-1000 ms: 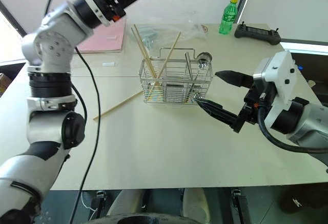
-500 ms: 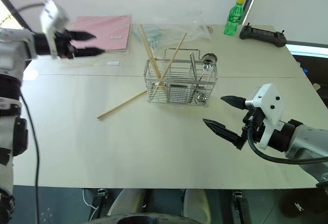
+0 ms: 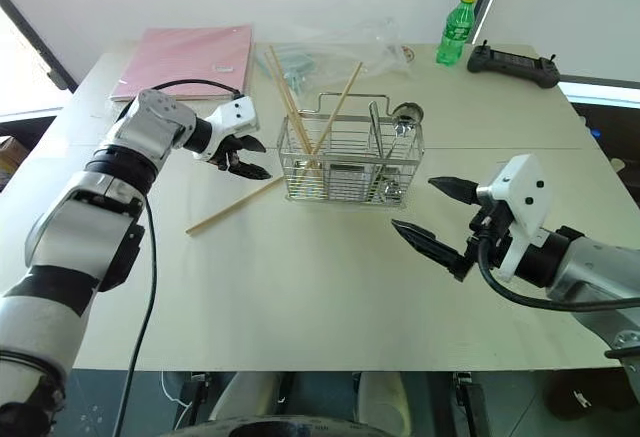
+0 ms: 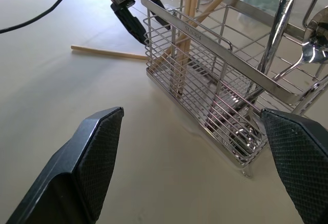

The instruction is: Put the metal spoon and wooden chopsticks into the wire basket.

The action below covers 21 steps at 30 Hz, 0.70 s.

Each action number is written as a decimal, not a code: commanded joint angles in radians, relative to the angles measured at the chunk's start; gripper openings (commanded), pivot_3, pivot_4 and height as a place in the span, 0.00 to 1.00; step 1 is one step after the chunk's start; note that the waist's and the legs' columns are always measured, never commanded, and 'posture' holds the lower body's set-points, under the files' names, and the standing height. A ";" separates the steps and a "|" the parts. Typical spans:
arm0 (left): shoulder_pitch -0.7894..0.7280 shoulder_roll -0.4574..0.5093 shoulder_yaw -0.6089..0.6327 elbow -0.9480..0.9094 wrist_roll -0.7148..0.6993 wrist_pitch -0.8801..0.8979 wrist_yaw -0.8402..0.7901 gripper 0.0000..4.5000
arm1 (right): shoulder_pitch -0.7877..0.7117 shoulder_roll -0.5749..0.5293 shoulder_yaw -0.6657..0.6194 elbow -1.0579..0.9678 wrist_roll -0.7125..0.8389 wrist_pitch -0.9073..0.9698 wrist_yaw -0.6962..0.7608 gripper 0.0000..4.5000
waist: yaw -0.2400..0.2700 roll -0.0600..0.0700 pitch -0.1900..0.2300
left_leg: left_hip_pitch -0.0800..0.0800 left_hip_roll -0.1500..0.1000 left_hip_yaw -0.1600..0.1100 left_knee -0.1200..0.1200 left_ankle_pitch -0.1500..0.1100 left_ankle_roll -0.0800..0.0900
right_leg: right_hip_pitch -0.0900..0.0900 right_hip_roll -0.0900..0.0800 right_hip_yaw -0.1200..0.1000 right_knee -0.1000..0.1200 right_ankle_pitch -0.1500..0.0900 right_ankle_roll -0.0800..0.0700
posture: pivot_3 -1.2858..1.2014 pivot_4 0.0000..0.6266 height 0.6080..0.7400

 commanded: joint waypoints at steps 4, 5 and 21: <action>-0.065 -0.045 -0.043 0.083 0.109 -0.012 0.007 0.77 | 0.017 0.031 -0.031 -0.052 0.016 -0.007 -0.056 0.98 | 0.001 0.000 0.000 | 0.000 0.000 0.000 0.002 0.000 0.000 | 0.001 0.000 0.000 0.000 0.001 0.002 | 0.52 0.24 0.86; -0.067 -0.052 -0.046 0.087 0.119 -0.013 0.005 0.77 | 0.019 0.033 -0.032 -0.054 0.018 -0.007 -0.062 0.98 | 0.001 0.000 0.000 | 0.000 0.000 0.000 0.002 0.000 0.000 | 0.001 0.000 0.000 0.000 0.001 0.002 | 0.52 0.24 0.86; -0.021 -0.120 -0.059 0.112 0.232 -0.018 0.051 0.65 | 0.008 0.046 -0.050 -0.059 0.044 -0.011 -0.124 0.98 | 0.001 0.001 0.000 | 0.005 0.000 0.000 0.002 0.000 0.000 | 0.006 0.000 0.000 0.000 0.001 0.002 | 0.52 0.24 0.86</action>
